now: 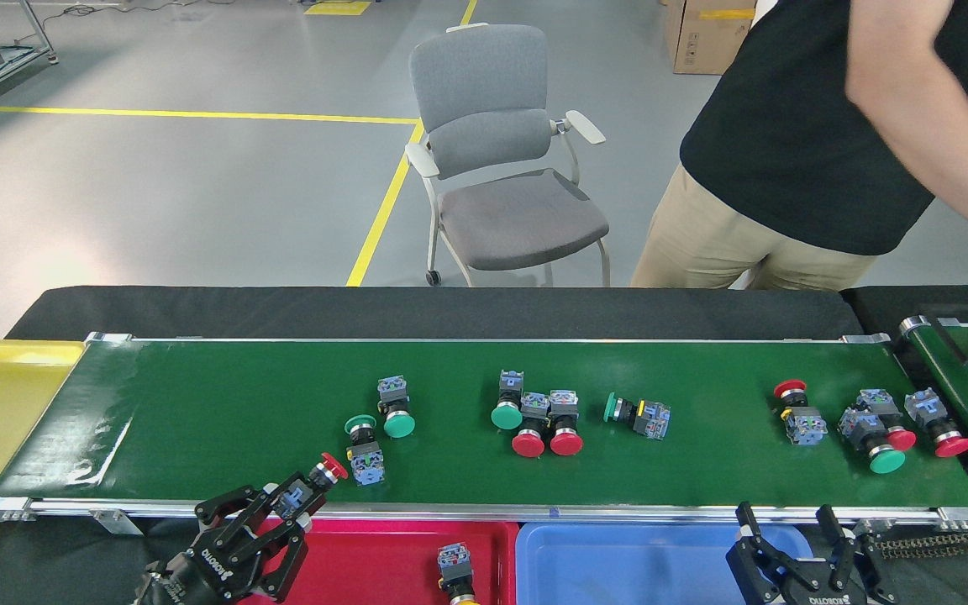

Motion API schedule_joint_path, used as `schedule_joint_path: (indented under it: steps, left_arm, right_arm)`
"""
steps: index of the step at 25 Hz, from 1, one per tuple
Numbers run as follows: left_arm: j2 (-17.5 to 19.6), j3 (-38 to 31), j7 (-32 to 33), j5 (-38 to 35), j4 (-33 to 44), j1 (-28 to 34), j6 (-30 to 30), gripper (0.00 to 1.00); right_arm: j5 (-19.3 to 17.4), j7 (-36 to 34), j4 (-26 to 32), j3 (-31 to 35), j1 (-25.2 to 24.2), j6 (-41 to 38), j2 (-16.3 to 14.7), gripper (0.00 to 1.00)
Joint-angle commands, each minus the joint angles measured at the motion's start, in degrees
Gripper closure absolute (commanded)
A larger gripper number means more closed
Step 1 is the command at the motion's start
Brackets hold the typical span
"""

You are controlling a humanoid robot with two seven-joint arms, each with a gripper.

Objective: Pick switch part from conveyor to tray

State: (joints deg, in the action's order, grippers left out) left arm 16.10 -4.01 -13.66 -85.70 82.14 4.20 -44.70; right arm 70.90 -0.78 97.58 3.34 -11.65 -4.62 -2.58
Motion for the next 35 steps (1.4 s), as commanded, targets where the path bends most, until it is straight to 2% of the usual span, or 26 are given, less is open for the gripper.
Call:
schedule_joint_path:
  steps: [1,2,7,12,15,16,17,18,20,21,22,25,27,31,33,35]
  left_arm:
    - [-0.02,-0.65,0.03,0.62,0.83,0.63,-0.3,0.11]
    - [-0.28,-1.7,-0.05,0.89,0.92,0.9,-0.3,0.01]
    - [-0.81,-3.73,-0.05,0.98,1.36,2.39,-0.3,0.0]
    - [-1.25,-6.71,-0.23,1.77,1.36,2.83,-0.3,0.0]
    - [-7.05,-13.92,0.3,1.24,2.06,2.75,-0.3,0.0]
    - [-8.72,-15.59,0.38,0.98,2.06,2.66,-0.3,0.0]
    - [-10.48,-17.7,0.3,0.62,1.8,2.31,2.34,0.0]
    - [-10.22,-17.7,-0.05,0.62,1.97,2.92,8.92,0.0]
    - [-8.81,-16.82,-0.05,0.89,1.8,3.27,8.58,0.0]
    - [-8.02,-16.91,-0.05,1.06,1.8,3.36,7.44,0.0]
    - [-7.84,-16.91,0.03,1.06,1.89,3.45,6.74,0.0]
    - [-7.4,-16.12,0.3,0.54,2.06,3.8,6.03,0.0]
    - [-7.4,-14.27,1.18,0.54,2.06,3.01,5.42,0.0]
    - [-7.93,-12.95,13.48,0.62,1.45,-3.23,5.85,0.0]
    - [-8.28,-12.95,18.31,0.62,0.92,-5.16,7.17,0.0]
    - [-8.19,-12.43,18.67,0.62,0.39,-5.69,9.37,0.0]
  right_arm:
    - [1.52,2.45,-1.52,-2.46,3.74,1.37,1.18,0.02]
    - [1.78,3.07,-3.27,-3.34,5.76,2.16,1.35,0.02]
    - [2.31,3.95,-13.39,-10.81,16.66,2.95,1.09,0.02]
    - [2.66,3.95,-20.59,-16.0,22.9,3.04,1.44,0.02]
    - [2.57,3.77,-25.25,-18.46,26.59,2.86,3.55,0.05]
    - [2.57,3.77,-25.87,-18.72,27.21,2.86,4.08,0.09]
    - [2.57,3.86,-26.92,-19.34,28.0,2.42,4.34,0.18]
    - [2.57,3.77,-27.62,-20.3,28.44,2.25,4.17,0.31]
    - [2.4,3.77,-28.15,-21.89,28.7,2.25,3.38,0.6]
    - [2.14,3.86,-28.24,-22.24,28.62,2.16,3.11,0.78]
    - [1.96,3.95,-28.15,-22.41,28.62,2.16,3.02,0.85]
    - [1.87,3.95,-28.15,-22.24,28.53,-0.21,3.02,0.96]
    - [1.78,3.95,-27.98,-22.06,28.53,-1.97,3.11,0.98]
    - [0.55,3.95,-27.01,-21.98,28.35,-5.49,3.11,0.98]
    - [-0.59,3.95,-24.03,-21.89,27.56,-8.38,2.85,0.98]
    - [-0.76,3.95,-18.31,-21.8,24.84,-12.25,1.0,0.98]
